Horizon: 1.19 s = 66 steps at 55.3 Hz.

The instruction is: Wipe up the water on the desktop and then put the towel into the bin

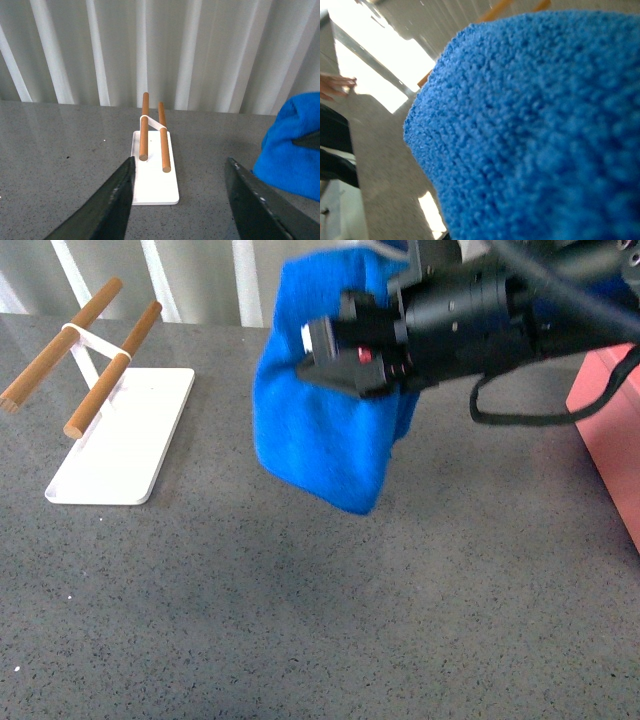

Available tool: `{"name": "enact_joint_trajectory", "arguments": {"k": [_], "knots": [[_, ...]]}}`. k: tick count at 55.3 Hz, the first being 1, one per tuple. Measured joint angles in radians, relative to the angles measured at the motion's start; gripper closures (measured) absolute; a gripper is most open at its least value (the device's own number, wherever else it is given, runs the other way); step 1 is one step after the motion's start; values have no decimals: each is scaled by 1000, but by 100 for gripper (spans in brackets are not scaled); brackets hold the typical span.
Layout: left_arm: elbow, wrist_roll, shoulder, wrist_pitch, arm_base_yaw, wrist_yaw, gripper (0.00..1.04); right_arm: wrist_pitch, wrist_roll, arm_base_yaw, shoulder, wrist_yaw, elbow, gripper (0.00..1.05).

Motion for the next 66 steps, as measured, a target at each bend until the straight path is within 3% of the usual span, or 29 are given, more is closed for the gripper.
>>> {"name": "enact_joint_trajectory", "arguments": {"k": [2, 11, 15, 24, 31, 49, 66], "knots": [[0, 0, 0, 0, 0, 0, 41, -56, -48, -3, 13, 23, 9, 99], [0, 0, 0, 0, 0, 0, 6, -445, -387, -57, 101, 286, 86, 99], [0, 1, 0, 0, 0, 0, 8, -542, -529, -85, 116, 404, 87, 99], [0, 2, 0, 0, 0, 0, 7, -539, -735, -141, 147, 660, 76, 99], [0, 2, 0, 0, 0, 0, 7, -534, -789, -167, 187, 682, 87, 99], [0, 2, 0, 0, 0, 0, 7, -507, -767, -191, 310, 739, 248, 99], [0, 2, 0, -1, 0, 0, 7, -502, -659, -110, 410, 777, 431, 99]]}}
